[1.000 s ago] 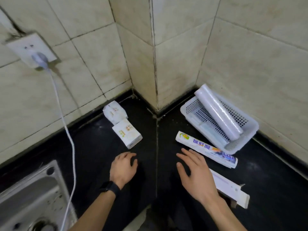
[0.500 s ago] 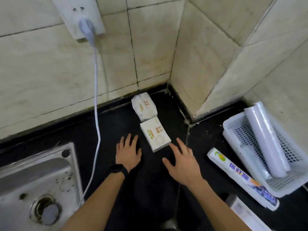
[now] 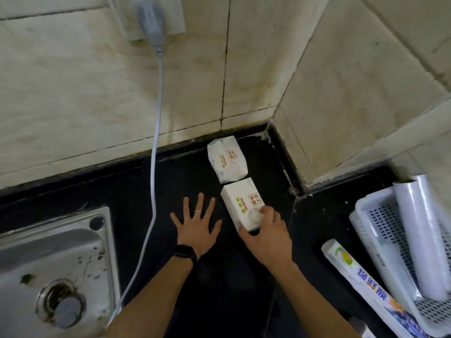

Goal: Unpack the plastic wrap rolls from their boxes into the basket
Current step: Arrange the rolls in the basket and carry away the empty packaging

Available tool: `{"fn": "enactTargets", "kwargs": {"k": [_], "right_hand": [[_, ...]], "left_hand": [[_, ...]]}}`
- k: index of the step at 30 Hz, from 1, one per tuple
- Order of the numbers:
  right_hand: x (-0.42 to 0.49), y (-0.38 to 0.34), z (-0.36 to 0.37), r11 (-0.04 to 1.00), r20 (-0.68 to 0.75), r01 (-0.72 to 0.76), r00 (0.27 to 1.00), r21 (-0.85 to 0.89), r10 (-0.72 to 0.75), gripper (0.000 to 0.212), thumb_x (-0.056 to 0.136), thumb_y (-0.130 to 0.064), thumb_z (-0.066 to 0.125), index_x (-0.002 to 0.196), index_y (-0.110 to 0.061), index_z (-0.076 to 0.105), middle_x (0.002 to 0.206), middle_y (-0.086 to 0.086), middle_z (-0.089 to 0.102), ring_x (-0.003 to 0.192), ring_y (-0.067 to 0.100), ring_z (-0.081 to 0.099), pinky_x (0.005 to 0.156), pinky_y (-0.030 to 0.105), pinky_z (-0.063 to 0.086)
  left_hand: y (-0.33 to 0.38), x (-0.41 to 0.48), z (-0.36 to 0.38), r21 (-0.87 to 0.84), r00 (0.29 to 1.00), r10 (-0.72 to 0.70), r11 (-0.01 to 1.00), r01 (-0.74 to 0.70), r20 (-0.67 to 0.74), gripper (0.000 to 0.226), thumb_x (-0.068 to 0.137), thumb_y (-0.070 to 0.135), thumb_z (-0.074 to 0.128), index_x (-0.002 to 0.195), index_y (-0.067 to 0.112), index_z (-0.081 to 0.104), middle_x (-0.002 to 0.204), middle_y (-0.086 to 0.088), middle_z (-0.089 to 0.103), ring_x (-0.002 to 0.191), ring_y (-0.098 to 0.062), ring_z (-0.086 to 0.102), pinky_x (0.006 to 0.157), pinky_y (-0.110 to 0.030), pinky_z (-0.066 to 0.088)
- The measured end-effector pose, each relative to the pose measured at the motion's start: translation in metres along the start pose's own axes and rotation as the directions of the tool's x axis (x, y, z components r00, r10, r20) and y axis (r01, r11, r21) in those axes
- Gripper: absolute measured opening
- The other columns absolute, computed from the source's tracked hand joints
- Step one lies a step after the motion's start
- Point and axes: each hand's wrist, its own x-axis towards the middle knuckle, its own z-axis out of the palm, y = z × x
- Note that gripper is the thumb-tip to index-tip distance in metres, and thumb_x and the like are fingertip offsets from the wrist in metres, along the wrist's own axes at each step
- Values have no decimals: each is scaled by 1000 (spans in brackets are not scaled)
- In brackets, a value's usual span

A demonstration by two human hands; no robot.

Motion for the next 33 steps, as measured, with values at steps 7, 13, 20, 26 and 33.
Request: {"fn": "enactTargets", "kwargs": {"k": [7,13,20,26,33], "right_hand": [[55,14,-38,990,-269,-38,961,132,72,63,76,-65,58,119,-26,35,124,13,57,104,36,58,74,42,49],[124,-11,-36,996,-262,1,965,-87,-24,65,87,-56,60,130,-14,34,129,22,52,113,44,54,79,52,52],[163,-19,-24,965,-143,-21,990,-263,-17,69,94,-58,46,144,-14,27,151,23,35,135,44,36,104,58,37],[158,-12,-47,959,40,-2,999,-284,14,74,93,-64,42,153,-27,21,164,13,14,145,40,19,113,57,28],[62,38,-74,997,35,52,998,-65,-50,65,96,-47,53,154,-26,34,162,5,32,149,27,26,118,45,32]], "left_hand": [[-4,6,-5,-15,999,44,999,-43,27,71,93,71,19,154,45,-8,165,6,-13,148,-38,-15,107,-77,7],[-8,10,-8,-20,997,52,999,-51,56,73,91,73,24,153,47,-4,165,6,-9,148,-38,-9,106,-77,12],[-7,9,-13,-12,997,52,999,-51,65,72,92,71,26,153,46,-3,165,7,-11,148,-37,-12,106,-77,11],[-7,7,-18,-18,992,38,999,-36,119,72,92,72,25,153,48,-7,165,9,-13,149,-37,-14,109,-76,11],[21,5,-49,94,968,-54,995,32,244,74,97,57,38,157,36,0,166,-1,-7,149,-42,-1,111,-72,17]]}}
